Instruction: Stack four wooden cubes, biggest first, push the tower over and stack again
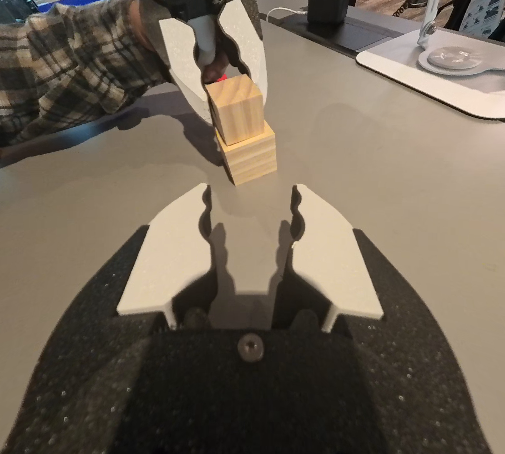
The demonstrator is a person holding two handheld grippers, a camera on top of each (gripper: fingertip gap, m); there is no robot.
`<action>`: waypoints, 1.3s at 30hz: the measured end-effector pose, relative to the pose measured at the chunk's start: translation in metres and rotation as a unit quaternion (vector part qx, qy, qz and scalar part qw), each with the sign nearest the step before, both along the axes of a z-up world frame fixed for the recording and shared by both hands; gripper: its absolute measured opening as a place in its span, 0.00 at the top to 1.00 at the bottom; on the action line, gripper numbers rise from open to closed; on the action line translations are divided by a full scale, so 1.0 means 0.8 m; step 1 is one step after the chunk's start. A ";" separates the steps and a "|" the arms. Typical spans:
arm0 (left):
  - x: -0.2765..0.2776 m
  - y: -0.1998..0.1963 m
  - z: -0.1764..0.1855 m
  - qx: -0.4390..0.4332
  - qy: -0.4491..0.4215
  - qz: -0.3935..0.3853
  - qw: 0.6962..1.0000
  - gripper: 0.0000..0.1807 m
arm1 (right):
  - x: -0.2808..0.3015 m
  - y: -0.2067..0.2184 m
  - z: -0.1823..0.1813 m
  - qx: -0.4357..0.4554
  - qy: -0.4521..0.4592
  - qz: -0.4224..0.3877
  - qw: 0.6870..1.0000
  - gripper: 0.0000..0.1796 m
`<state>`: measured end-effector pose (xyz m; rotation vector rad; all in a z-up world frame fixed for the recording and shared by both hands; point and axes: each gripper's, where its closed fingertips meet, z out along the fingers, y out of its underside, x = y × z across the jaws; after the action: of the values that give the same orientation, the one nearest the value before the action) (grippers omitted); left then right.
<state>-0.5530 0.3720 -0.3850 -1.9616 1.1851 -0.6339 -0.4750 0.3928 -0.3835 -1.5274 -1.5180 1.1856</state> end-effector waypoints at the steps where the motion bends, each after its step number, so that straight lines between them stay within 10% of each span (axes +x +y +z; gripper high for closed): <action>1: 0.000 0.000 0.000 0.000 -0.001 0.000 1.000 0.75 | 0.000 0.000 0.000 -0.001 0.000 0.000 1.000 0.69; 16: -0.016 0.002 0.027 0.014 -0.025 0.034 0.999 0.66 | -0.001 -0.001 0.001 0.001 0.001 0.000 1.000 0.67; 30: -0.171 -0.043 0.021 0.046 -0.032 0.462 0.885 0.67 | -0.004 -0.006 0.000 0.005 -0.002 0.003 1.000 0.67; 39: -0.149 -0.038 -0.024 0.032 0.000 0.532 0.846 0.62 | -0.006 -0.009 0.002 0.008 -0.001 0.004 1.000 0.67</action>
<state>-0.6723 0.3416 -0.4042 -2.1608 -0.0184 0.0092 -0.4800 0.3855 -0.3818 -1.5148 -1.5323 1.1731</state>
